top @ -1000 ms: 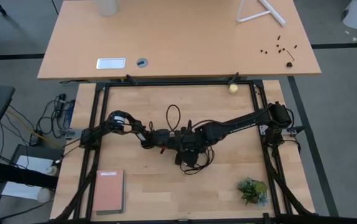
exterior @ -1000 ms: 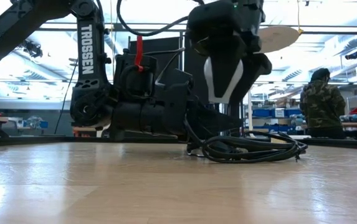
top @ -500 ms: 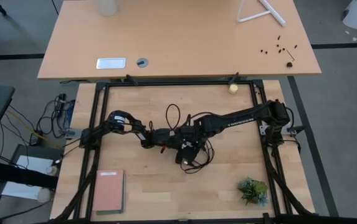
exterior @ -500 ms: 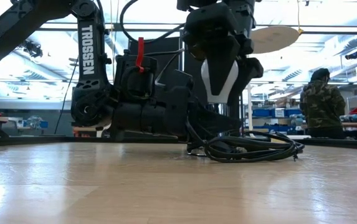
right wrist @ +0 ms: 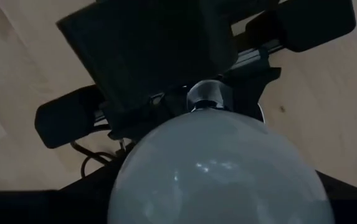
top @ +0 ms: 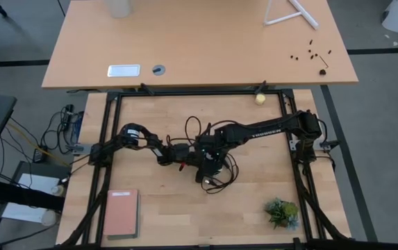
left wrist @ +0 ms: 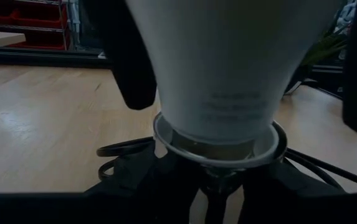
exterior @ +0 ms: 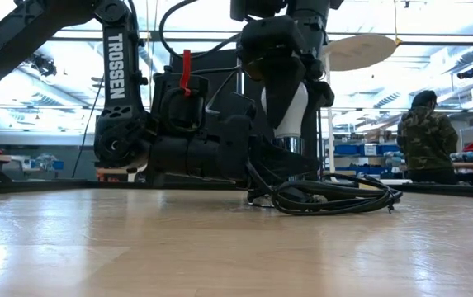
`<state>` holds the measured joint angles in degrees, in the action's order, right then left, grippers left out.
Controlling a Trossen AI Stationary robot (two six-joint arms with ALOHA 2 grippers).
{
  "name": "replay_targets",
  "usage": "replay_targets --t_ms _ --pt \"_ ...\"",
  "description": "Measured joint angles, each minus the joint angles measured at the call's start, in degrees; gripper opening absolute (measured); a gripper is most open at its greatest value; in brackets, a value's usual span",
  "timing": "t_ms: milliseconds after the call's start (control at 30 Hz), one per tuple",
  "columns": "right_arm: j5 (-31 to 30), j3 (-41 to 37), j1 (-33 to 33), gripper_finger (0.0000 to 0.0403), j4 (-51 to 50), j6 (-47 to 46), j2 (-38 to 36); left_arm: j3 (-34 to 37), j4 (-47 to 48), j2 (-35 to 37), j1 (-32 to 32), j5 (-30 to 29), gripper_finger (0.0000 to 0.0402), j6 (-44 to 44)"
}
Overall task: Screw lightbulb
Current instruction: Insert the white lightbulb into the silver lamp
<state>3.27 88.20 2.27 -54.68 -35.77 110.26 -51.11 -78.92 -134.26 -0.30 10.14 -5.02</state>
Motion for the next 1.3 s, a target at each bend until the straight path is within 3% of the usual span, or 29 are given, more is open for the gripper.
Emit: replay_targets --t_ms 500,933,1167,1300 --pt "-4.1 0.0 2.4 0.0266 -0.2 -5.8 0.0 0.0 0.0 0.0 -0.1 0.0 0.0188 0.0" --pt "-5.2 0.0 2.3 0.0265 -1.5 -29.8 0.0 0.0 -0.4 0.0 -0.2 -2.2 0.0188 -2.7" --pt "-6.2 0.0 3.5 0.0264 -1.2 -37.6 0.2 0.0 -0.5 0.0 -0.2 -2.5 0.0188 -3.0" --pt "-7.6 0.0 3.9 0.0269 -0.8 -36.2 0.2 0.0 -0.2 0.0 -0.2 -2.6 0.0188 -3.0"
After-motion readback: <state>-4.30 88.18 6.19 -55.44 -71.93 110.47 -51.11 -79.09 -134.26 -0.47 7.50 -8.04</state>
